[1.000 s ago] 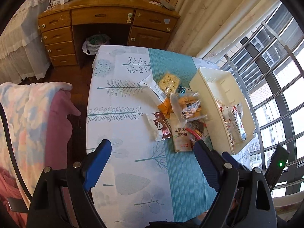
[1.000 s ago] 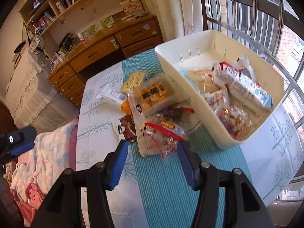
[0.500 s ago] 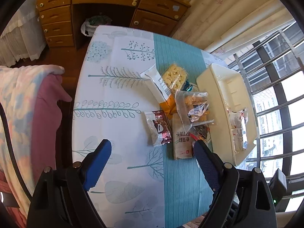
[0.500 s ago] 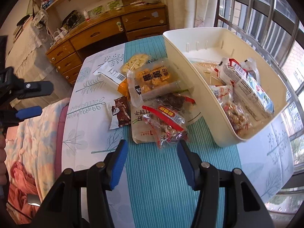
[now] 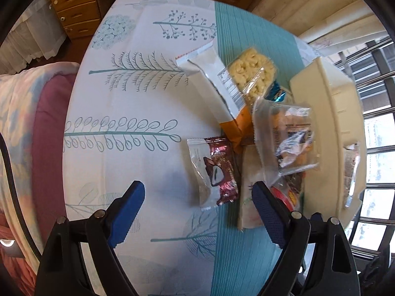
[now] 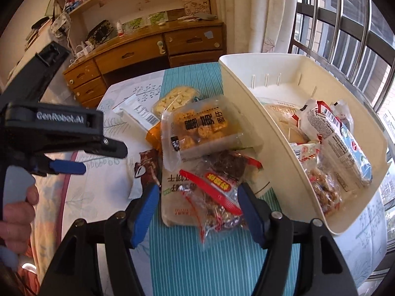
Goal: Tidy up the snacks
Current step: 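Grasp the brown chocolate wrapper with the left tool while the right tool grasps the red-labeled snack bag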
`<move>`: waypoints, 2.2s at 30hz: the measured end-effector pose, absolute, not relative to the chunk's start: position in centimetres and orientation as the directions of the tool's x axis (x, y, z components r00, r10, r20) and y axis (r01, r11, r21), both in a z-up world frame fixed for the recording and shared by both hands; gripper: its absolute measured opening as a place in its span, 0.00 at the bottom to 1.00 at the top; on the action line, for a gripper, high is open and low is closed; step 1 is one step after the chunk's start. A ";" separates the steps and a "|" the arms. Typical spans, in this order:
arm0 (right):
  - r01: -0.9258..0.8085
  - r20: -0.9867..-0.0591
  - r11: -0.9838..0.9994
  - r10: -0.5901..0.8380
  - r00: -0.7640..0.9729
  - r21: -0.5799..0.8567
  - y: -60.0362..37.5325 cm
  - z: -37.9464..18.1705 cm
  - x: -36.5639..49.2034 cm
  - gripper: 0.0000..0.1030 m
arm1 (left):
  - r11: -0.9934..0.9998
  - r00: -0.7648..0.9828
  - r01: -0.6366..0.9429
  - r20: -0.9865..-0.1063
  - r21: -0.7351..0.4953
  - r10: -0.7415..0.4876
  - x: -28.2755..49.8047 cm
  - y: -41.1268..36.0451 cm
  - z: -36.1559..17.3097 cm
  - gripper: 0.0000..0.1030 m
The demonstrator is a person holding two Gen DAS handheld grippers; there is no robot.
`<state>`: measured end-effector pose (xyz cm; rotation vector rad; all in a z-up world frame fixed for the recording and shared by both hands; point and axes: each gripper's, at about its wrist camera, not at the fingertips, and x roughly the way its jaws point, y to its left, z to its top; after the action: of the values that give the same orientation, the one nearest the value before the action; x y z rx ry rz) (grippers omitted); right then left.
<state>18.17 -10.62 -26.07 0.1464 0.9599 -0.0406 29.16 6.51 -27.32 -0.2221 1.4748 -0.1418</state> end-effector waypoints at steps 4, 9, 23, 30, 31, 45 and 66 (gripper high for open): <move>0.146 -0.809 0.984 -0.004 0.588 0.102 -11.0 -27.3 19.1 0.65 | 0.974 0.070 -0.052 -0.974 -0.219 -0.215 29.9 5.9 -29.0 0.85; 0.197 -0.815 0.975 -0.031 0.579 0.103 -11.6 -28.6 20.0 0.65 | 0.981 0.043 -0.043 -0.981 -0.191 -0.189 30.3 5.0 -30.5 0.85; 0.278 -0.827 0.952 -0.051 0.561 0.130 -13.1 -30.9 21.2 0.66 | 0.989 0.010 -0.024 -0.989 -0.146 -0.146 30.5 3.4 -32.7 0.73; 0.291 -0.827 0.946 -0.050 0.560 0.140 -13.2 -31.5 21.8 0.66 | 0.992 0.029 -0.036 -0.992 -0.120 -0.119 31.1 2.1 -32.0 0.66; 0.294 -0.826 0.945 -0.048 0.561 0.145 -13.3 -31.5 21.8 0.66 | 0.993 0.030 -0.036 -0.993 -0.116 -0.115 31.2 1.8 -31.9 0.65; 0.253 -0.861 0.952 0.021 0.509 0.172 -13.7 -31.5 22.6 0.55 | 0.989 0.017 -0.030 -0.989 -0.144 -0.144 31.6 -1.7 -31.4 0.35; 0.249 -0.923 0.960 0.022 0.383 0.127 -11.6 -28.5 20.5 0.51 | 0.986 -0.100 -0.012 -0.981 -0.164 -0.164 24.0 1.9 -29.6 0.13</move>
<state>20.48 -11.65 -28.54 0.2621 1.1723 -0.1465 23.99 1.93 -29.57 -0.1340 1.6675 -0.1286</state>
